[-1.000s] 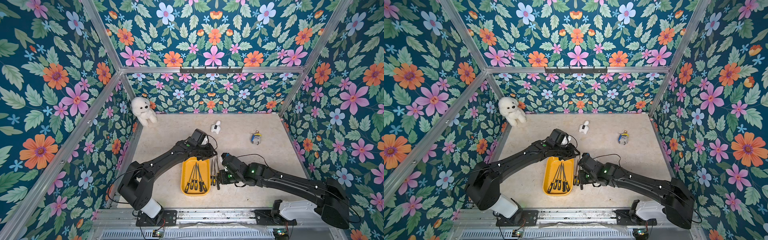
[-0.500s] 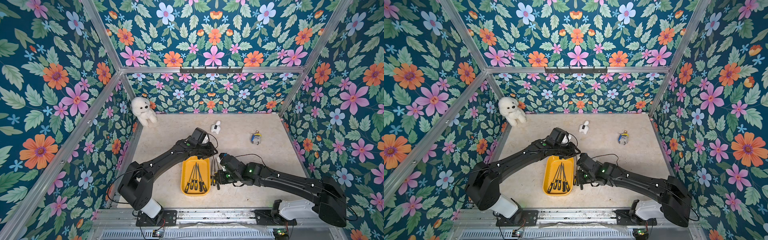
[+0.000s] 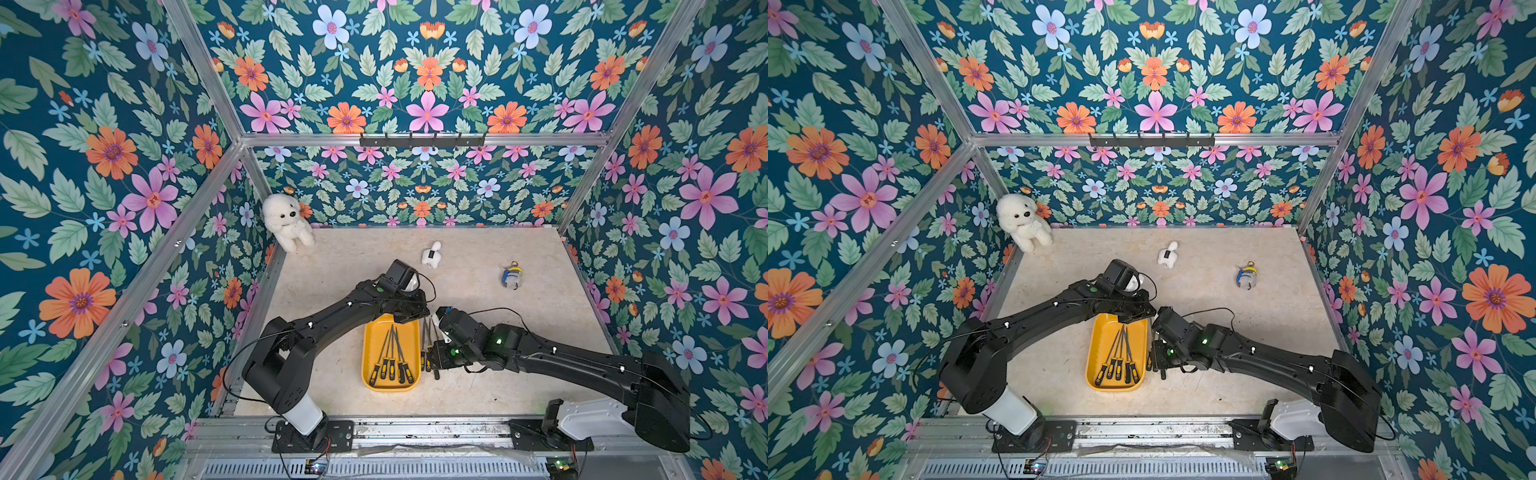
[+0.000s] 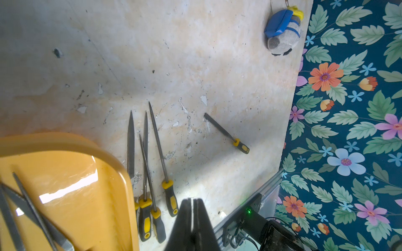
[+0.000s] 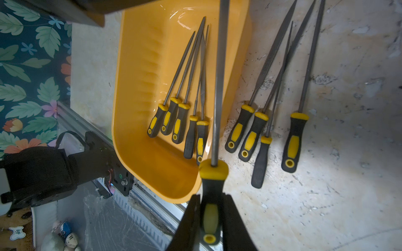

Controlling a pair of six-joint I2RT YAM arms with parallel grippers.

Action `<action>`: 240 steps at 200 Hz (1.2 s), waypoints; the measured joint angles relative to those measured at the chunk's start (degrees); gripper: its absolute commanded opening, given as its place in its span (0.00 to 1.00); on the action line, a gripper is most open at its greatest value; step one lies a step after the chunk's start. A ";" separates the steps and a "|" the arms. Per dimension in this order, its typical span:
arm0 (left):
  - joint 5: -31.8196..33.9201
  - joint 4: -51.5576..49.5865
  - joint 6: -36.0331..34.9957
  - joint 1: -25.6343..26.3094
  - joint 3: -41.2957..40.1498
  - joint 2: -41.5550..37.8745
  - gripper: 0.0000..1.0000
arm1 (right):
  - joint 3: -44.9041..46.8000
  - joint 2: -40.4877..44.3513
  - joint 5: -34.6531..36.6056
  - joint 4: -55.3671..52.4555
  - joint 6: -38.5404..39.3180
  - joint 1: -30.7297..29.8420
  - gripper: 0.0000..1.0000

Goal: Put the file tool into the storage box
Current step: Pick up the file tool from the center of the board, then place the file tool in the storage box.

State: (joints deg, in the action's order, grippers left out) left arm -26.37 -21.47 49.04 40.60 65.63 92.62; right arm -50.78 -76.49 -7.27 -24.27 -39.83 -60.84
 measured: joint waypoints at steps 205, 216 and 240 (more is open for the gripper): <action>15.17 -17.75 -23.78 -12.72 -8.87 -3.93 0.00 | 5.18 -2.80 -0.07 -3.39 -7.63 7.87 0.69; 15.10 -16.52 -23.34 -12.72 -9.99 -3.85 0.00 | 4.46 -4.33 -0.07 -3.72 -7.67 7.87 0.68; 15.13 -14.23 -22.25 -12.70 -12.04 -3.80 0.00 | 2.43 -7.82 -0.04 -4.74 -7.30 7.87 0.63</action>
State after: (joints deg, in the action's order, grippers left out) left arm -11.25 -35.70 26.79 27.90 53.58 88.82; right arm -48.36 -84.31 -7.31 -29.02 -47.13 -52.97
